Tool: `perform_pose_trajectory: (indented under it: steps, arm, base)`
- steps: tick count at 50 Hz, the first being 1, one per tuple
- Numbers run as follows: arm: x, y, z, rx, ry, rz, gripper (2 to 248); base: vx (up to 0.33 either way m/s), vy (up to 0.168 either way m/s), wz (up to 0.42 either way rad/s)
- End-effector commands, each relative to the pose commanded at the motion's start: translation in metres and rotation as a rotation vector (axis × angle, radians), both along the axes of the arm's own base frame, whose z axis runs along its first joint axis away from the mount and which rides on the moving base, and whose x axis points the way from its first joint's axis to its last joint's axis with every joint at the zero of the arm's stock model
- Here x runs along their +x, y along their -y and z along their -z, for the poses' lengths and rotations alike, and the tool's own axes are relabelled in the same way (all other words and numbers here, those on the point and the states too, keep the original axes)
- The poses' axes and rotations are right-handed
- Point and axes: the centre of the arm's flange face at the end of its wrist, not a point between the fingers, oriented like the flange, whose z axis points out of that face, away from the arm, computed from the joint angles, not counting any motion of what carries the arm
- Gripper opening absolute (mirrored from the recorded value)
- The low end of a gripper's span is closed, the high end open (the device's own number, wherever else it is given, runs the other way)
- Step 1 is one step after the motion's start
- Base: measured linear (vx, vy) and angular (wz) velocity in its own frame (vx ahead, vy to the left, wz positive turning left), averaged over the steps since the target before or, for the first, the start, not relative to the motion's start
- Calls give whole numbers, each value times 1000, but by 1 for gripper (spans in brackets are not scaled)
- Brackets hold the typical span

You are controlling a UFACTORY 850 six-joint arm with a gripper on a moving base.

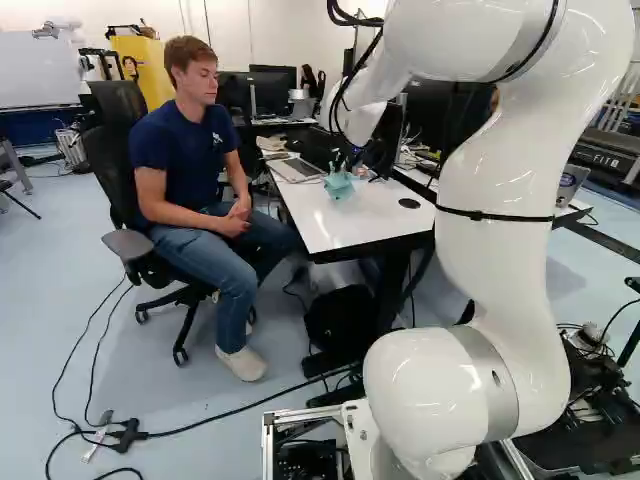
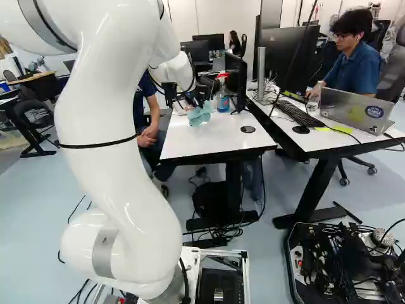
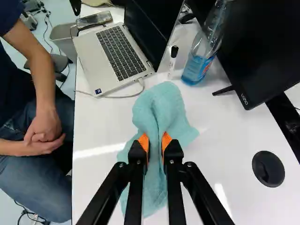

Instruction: Clean the table with the green towel

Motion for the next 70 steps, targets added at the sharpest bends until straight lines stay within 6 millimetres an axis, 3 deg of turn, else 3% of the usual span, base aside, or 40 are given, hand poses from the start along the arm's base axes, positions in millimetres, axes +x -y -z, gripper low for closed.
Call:
perform_pose_trajectory:
  steps: [27, 70]
  arm:
    - [0, 1, 1, 0, -2, 2, 51]
    - [14, 5, 51, 2, -79, 7, 51]
  base:
    - [0, 0, 0]
    - [0, 0, 0]
